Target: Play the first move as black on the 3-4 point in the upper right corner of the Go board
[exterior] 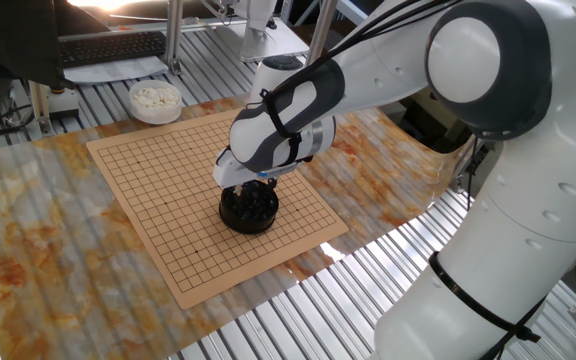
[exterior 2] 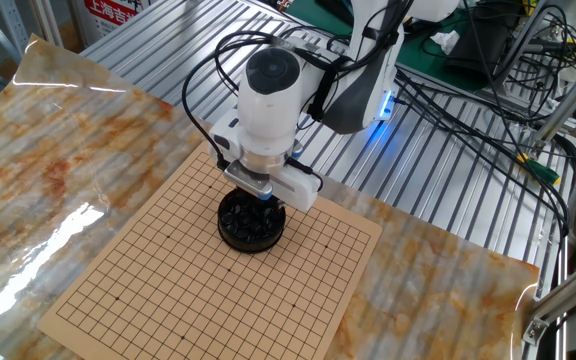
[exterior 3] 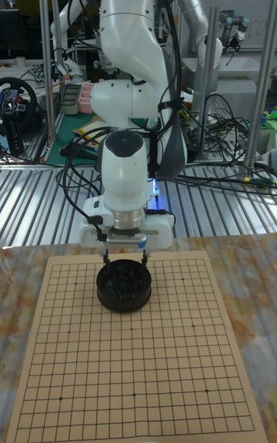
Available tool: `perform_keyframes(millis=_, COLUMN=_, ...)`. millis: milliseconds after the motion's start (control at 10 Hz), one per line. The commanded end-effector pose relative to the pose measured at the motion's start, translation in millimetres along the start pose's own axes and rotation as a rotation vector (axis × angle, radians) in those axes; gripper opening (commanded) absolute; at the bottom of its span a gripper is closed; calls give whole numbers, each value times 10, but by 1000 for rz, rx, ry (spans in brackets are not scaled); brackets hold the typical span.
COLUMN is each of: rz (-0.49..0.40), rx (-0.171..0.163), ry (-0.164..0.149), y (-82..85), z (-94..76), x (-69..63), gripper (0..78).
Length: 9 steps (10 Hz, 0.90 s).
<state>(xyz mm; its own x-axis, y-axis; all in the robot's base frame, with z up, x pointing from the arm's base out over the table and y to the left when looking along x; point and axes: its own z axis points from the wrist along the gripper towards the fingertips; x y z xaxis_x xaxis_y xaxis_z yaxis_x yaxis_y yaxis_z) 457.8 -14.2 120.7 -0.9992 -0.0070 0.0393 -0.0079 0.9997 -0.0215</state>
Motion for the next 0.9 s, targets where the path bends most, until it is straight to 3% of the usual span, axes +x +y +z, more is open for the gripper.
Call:
perform_keyframes(millis=100, rz=-3, rx=-3, ry=-1, y=4, z=-10, x=-8, gripper=773)
perform_keyframes(millis=800, rz=-3, rx=-3, ry=-1, y=4, z=-10, x=-8, gripper=773)
perform_keyframes(millis=900, rz=-14, rx=-59, ry=44, y=87, z=103, x=-5, gripper=773)
